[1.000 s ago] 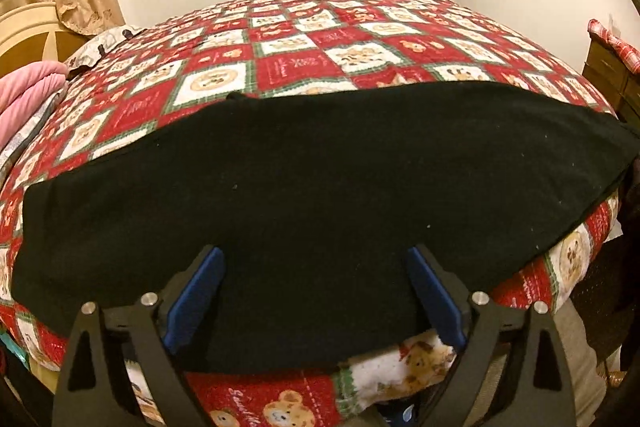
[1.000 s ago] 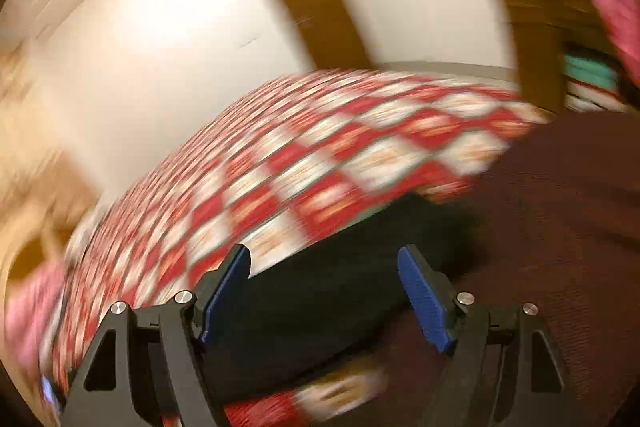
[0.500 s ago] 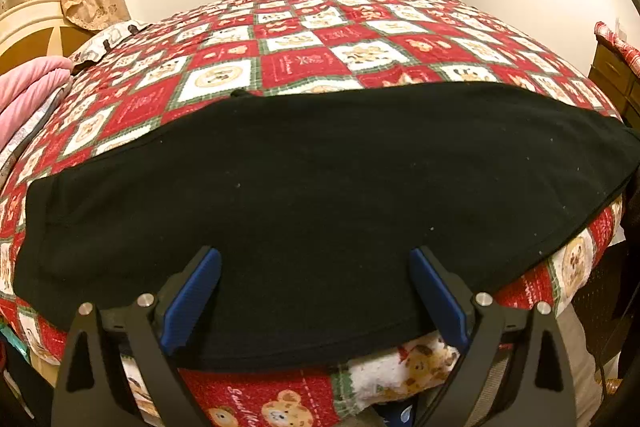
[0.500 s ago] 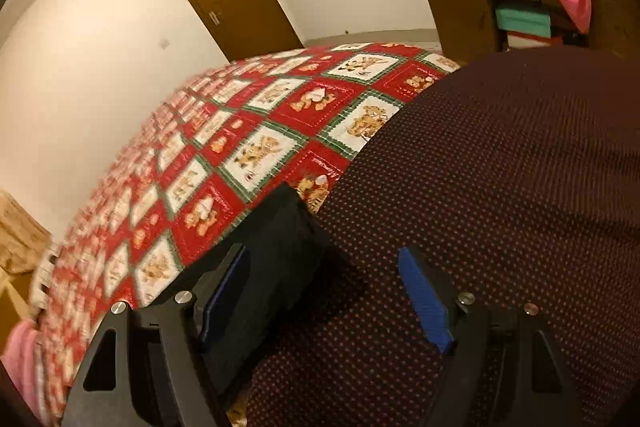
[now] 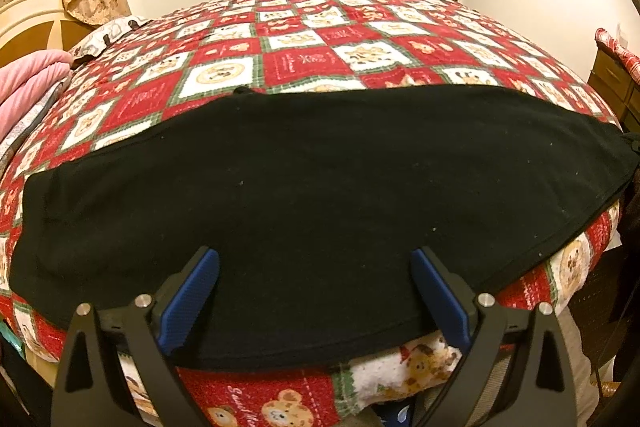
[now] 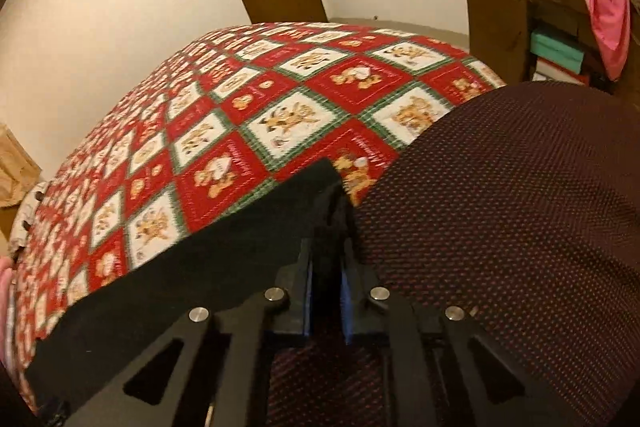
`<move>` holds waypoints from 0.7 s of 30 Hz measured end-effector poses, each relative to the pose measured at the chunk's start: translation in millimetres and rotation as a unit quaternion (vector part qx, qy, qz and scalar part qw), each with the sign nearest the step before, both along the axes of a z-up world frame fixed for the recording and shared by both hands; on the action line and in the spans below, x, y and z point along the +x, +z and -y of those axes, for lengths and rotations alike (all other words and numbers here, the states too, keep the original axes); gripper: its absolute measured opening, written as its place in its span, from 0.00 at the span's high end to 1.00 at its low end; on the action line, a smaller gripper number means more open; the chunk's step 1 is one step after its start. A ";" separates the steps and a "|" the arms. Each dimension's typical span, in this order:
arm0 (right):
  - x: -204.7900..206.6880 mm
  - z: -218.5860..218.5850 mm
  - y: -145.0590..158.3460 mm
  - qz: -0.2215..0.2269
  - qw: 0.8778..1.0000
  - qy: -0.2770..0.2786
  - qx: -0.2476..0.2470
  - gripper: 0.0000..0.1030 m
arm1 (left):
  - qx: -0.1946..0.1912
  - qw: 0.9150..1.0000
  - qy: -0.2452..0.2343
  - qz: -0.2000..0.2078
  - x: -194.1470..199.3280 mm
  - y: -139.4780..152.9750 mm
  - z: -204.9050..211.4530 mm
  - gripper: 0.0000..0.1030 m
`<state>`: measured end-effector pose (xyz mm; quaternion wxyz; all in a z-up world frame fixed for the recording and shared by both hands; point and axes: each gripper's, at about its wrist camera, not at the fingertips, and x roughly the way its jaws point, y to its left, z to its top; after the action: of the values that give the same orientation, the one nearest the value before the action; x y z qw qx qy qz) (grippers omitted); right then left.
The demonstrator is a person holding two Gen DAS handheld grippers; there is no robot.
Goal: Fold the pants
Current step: 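Grasp the pants leg end with the right gripper and lift it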
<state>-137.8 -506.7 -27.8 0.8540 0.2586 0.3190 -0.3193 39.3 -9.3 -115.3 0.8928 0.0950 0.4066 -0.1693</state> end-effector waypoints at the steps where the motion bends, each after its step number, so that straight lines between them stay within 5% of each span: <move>1: 3.0 -8.4 6.9 0.008 1.000 0.011 -0.009 0.89 | -0.002 1.000 0.003 0.004 -0.5 2.0 -1.4 0.04; 6: 33.6 -88.1 44.0 0.028 0.989 0.112 -0.096 0.89 | -0.032 0.999 0.032 0.025 2.4 17.7 -19.0 0.04; 9: 62.8 -154.6 49.1 0.027 0.970 0.197 -0.140 0.89 | -0.040 0.998 0.049 0.021 7.0 17.7 -28.5 0.04; 16: 118.6 -302.4 -15.2 -0.015 0.905 0.370 -0.209 0.89 | -0.047 0.996 0.068 0.015 10.4 15.5 -43.4 0.04; 21: 120.6 -353.8 -54.0 -0.034 0.881 0.395 -0.256 0.89 | -0.047 0.996 0.071 0.011 13.3 12.5 -48.3 0.04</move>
<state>-17.2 -152.9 -81.8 0.9346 -0.1276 0.3304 -0.0341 52.6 39.0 -102.8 0.9103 0.0258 0.3942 -0.1236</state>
